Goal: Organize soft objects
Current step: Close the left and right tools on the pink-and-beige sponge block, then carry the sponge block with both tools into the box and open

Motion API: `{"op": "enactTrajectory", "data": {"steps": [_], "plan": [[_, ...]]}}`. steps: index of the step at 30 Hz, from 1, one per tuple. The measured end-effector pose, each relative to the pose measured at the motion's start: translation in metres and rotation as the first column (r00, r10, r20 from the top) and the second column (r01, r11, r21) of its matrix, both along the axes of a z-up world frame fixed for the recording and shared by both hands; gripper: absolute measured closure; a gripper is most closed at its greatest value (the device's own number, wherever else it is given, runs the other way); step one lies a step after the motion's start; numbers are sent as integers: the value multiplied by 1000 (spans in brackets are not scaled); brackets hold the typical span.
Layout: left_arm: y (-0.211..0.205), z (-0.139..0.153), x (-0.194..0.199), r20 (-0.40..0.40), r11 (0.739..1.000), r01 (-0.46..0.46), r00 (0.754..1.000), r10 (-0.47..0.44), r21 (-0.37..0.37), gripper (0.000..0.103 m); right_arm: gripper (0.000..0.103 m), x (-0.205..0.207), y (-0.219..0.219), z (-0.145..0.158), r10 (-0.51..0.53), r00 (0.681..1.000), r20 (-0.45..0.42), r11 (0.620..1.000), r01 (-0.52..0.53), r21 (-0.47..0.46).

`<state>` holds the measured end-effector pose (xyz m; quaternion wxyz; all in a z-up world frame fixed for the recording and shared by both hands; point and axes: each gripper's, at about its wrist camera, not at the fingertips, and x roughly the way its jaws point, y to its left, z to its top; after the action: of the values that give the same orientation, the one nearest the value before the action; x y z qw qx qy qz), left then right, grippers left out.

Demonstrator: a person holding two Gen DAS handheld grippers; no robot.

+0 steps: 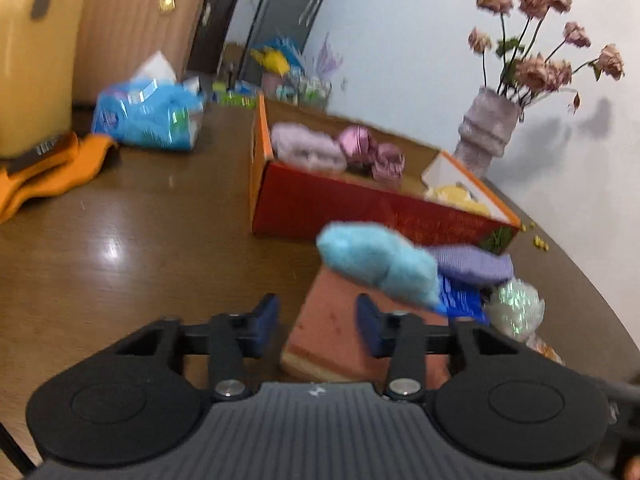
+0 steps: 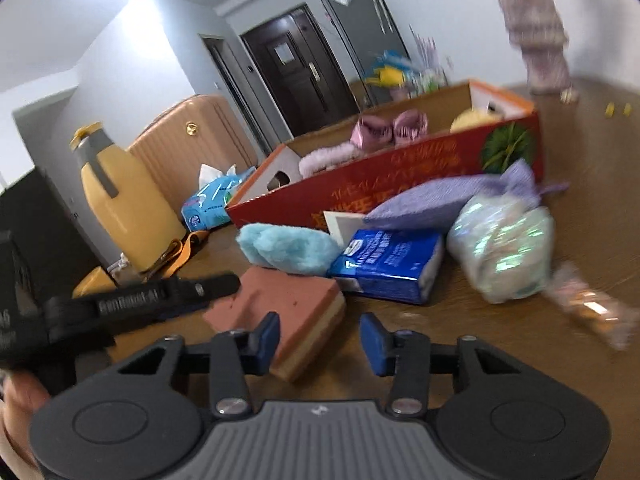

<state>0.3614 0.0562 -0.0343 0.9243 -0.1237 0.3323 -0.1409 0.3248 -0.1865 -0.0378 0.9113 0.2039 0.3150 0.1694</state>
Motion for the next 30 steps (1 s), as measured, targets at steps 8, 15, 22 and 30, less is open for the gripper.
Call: {"op": "enactTrajectory", "data": {"steps": [8,15,22,30], "plan": [[-9,-1,-78,-66,993,-13,998,6,-119,71,74,-28,-11,-3,89,996,-19,996,-90,-4],[-30,5,-147,-102,981,77,990,-96,-180,67,75,-100,-42,13,148,989,12,982,-145,-116],[-38,8,-146,-103,986,54,992,-70,-155,61,74,-117,-58,11,115,993,16,990,-113,-85],[-35,-8,-142,-127,981,22,991,-48,-193,67,72,-105,-57,0,99,995,-20,994,-100,-49]]}}
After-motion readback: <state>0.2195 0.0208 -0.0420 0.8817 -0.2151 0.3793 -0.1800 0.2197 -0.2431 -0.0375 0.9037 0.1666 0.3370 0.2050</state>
